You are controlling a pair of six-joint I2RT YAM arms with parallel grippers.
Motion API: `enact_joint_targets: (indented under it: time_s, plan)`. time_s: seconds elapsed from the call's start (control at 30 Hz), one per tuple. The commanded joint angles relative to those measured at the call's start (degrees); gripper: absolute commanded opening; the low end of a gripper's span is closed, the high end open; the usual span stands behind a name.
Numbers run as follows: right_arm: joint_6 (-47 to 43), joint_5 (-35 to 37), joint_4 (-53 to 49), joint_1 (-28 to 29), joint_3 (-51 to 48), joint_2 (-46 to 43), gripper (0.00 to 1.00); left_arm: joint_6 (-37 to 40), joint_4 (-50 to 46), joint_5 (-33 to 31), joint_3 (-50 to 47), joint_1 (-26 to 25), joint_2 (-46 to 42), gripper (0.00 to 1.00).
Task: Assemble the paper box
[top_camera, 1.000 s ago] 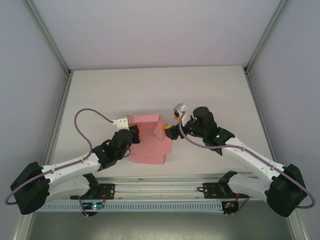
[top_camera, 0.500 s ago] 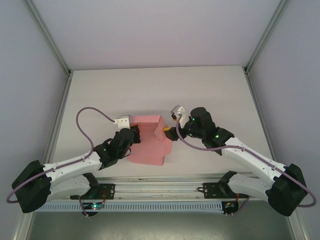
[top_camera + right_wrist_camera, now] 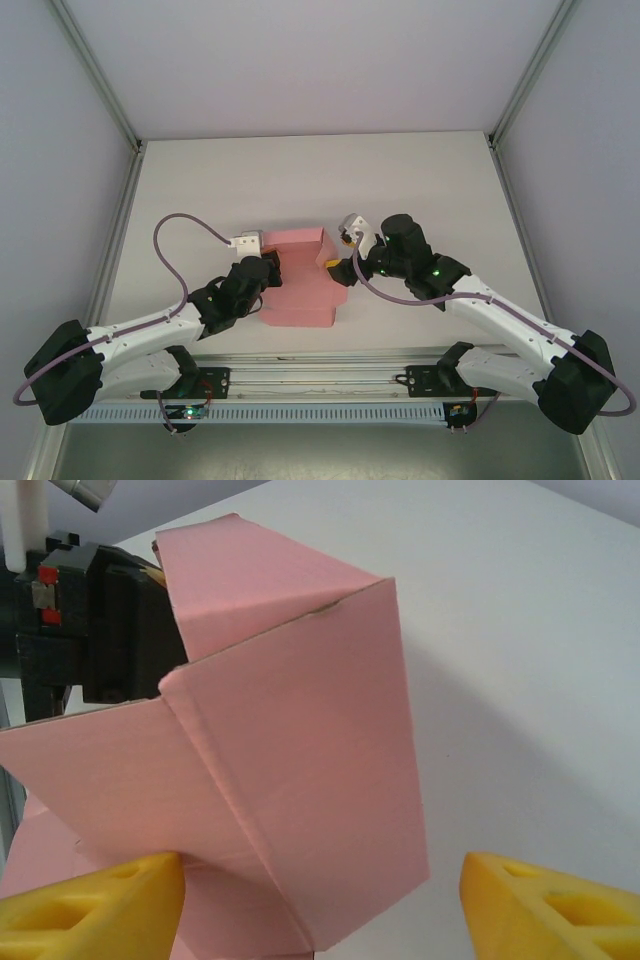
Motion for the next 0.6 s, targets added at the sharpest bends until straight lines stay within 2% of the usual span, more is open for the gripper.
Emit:
enact_joint_targets:
  time_s: [0.0, 0.2, 0.37, 0.57]
  plan:
    - [-1.37, -1.48, -0.28, 0.61, 1.89, 0.05, 0.73, 1.17, 0.30, 1.03, 1.47, 0.29, -0.30, 0.00]
    - [0.25, 6.62, 4.76, 1.33, 2.09, 2.52, 0.73, 2.69, 1.01, 4.00, 1.99, 0.31, 0.13, 0.00]
    - [0.55, 12.83, 8.16, 2.64, 2.41, 4.80, 0.69, 3.19, 1.40, 5.08, 2.44, 0.22, 0.57, 0.00]
    - [2.11, 21.02, 10.90, 5.02, 2.74, 6.98, 0.45, 2.95, 1.44, 5.45, 3.05, 0.24, 1.17, 0.00]
